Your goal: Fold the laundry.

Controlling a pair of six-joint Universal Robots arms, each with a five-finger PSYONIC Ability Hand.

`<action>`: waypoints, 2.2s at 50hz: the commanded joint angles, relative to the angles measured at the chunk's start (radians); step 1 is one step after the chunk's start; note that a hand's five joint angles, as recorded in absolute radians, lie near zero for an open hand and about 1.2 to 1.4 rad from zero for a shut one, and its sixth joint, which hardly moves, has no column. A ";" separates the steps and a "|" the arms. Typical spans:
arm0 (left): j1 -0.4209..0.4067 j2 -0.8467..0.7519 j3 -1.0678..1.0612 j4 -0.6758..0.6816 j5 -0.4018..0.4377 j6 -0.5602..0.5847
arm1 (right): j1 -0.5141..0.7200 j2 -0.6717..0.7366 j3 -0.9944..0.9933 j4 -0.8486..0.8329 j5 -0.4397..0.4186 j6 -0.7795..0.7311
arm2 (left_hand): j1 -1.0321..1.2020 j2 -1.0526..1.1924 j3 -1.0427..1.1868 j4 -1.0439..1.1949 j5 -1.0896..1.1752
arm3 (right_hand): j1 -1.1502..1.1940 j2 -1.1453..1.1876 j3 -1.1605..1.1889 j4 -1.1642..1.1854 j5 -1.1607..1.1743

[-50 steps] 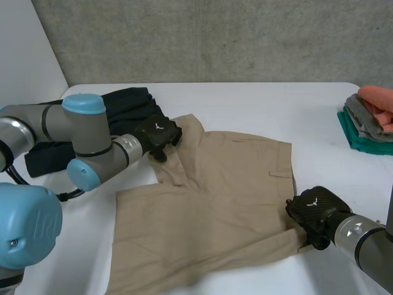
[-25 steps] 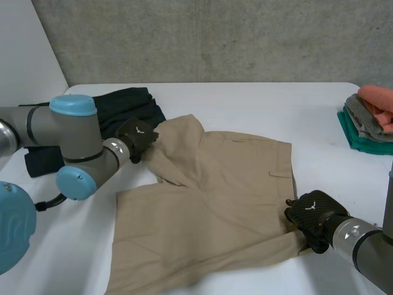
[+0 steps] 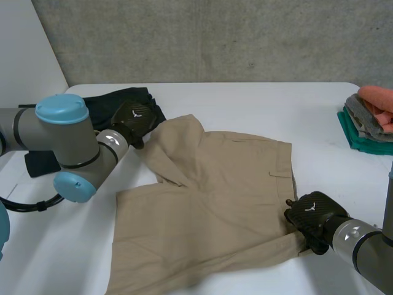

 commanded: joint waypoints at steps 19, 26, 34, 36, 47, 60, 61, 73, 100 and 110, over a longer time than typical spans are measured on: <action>0.008 -0.124 0.065 -0.085 0.007 0.005 | -0.005 0.000 -0.001 -0.003 0.000 0.000 | 0.756 0.767 0.763 0.769 0.774 | 0.399 0.219 0.212 0.205 0.220; 0.004 -0.029 -0.012 -0.087 -0.145 0.012 | -0.004 0.001 0.001 -0.003 0.001 0.000 | 0.756 0.767 0.763 0.769 0.774 | 0.399 0.219 0.212 0.205 0.220; -0.009 0.019 -0.112 -0.084 -0.189 0.038 | -0.002 0.000 0.002 -0.003 0.001 0.000 | 0.756 0.767 0.763 0.769 0.774 | 0.399 0.219 0.212 0.205 0.220; -0.009 0.021 -0.124 -0.085 -0.214 0.035 | -0.002 0.001 0.002 -0.003 0.001 0.000 | 0.756 0.767 0.763 0.769 0.774 | 0.399 0.219 0.212 0.205 0.220; -0.013 0.019 -0.130 -0.087 -0.229 0.025 | -0.005 0.000 0.004 -0.009 0.001 0.002 | 0.756 0.767 0.763 0.769 0.774 | 0.399 0.219 0.212 0.205 0.220; -0.029 0.091 -0.147 -0.173 -0.263 -0.021 | -0.005 -0.002 0.005 -0.014 0.003 0.003 | -0.167 -0.156 -0.159 -0.154 -0.149 | 0.399 0.219 0.212 0.205 0.220; -0.030 0.106 -0.152 -0.173 -0.266 -0.031 | -0.005 -0.003 0.004 -0.017 0.003 0.003 | -0.212 -0.201 -0.205 -0.199 -0.194 | 0.399 0.219 0.212 0.205 0.220; -0.067 0.484 -0.414 -0.245 -0.266 -0.271 | 0.006 -0.006 -0.083 -0.023 0.000 0.204 | -0.277 -0.266 -0.270 -0.264 -0.259 | 0.399 0.219 0.212 0.205 0.220; -0.233 0.656 -0.839 -0.359 -0.223 -0.534 | -0.002 0.031 -0.137 -0.095 0.003 0.302 | 0.438 0.449 0.445 0.451 0.456 | 0.399 0.219 0.212 0.205 0.220; -0.234 0.357 -0.487 0.002 -0.363 -0.160 | 0.012 0.035 -0.188 -0.261 0.013 0.264 | 0.756 0.767 0.763 0.769 0.774 | 0.399 0.219 0.212 0.205 0.220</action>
